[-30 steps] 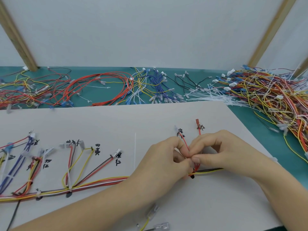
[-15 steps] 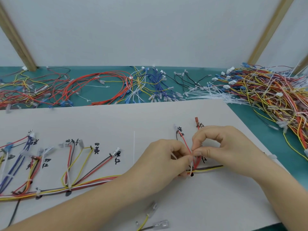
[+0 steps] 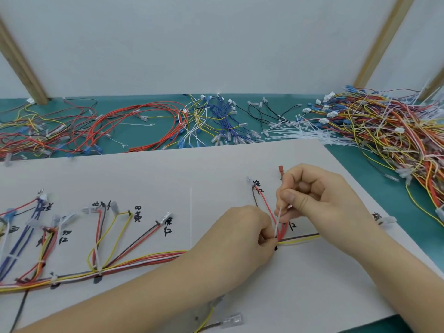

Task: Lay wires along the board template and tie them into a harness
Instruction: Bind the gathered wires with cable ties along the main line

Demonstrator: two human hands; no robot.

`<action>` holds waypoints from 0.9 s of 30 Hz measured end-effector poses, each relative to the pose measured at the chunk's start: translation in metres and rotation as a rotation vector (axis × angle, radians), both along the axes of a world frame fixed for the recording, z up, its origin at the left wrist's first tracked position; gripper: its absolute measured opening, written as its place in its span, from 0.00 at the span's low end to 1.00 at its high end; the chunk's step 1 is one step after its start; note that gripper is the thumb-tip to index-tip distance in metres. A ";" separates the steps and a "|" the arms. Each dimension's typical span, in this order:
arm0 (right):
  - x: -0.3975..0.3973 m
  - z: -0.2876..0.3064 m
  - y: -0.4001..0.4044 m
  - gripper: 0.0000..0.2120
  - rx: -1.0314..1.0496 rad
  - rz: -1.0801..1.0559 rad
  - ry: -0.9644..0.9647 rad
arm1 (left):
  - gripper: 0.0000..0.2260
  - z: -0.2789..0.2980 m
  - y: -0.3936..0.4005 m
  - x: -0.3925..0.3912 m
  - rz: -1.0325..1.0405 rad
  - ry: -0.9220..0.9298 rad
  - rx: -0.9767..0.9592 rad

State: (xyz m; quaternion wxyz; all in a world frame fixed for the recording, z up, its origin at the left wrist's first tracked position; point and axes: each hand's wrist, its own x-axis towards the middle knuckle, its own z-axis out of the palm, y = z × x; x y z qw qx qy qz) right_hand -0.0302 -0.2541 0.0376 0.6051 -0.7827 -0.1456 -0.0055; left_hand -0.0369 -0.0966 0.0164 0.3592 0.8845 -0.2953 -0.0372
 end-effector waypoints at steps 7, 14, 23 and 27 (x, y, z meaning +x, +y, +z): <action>0.002 0.000 0.002 0.04 0.219 0.004 0.213 | 0.06 0.000 0.001 0.001 -0.002 0.028 0.001; 0.004 0.002 -0.009 0.05 0.189 0.197 0.319 | 0.10 0.001 0.003 0.001 0.052 0.149 -0.079; -0.002 0.002 0.000 0.13 -0.006 0.115 0.207 | 0.12 0.001 0.001 0.003 0.031 0.136 -0.021; -0.004 -0.003 0.008 0.14 0.053 0.014 0.253 | 0.14 0.002 -0.001 0.009 0.021 0.136 0.077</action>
